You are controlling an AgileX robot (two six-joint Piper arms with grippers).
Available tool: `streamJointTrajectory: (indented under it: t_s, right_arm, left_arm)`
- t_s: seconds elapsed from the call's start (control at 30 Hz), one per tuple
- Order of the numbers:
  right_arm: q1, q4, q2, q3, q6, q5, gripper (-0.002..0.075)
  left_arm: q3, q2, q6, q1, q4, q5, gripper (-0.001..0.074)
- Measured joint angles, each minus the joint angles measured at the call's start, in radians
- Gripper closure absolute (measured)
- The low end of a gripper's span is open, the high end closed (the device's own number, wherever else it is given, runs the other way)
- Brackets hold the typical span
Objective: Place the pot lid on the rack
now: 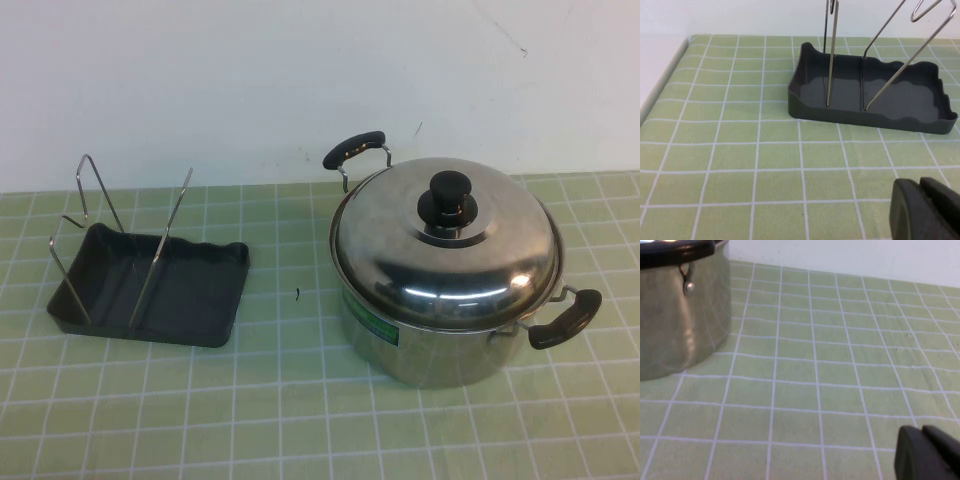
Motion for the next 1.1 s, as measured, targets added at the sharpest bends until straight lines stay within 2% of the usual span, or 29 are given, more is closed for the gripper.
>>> streamJointTrajectory:
  t_s: [0.7,1.1]
  right_arm:
    - [0.000,0.000,0.000,0.000,0.000,-0.006,0.0727]
    - [0.000,0.000,0.000,0.009,0.000,-0.108,0.0727]
  left_arm:
    - [0.000,0.000,-0.002,0.000,0.002,0.000,0.0737]
    - [0.000,0.000,-0.002,0.000,0.002,0.000,0.0737]
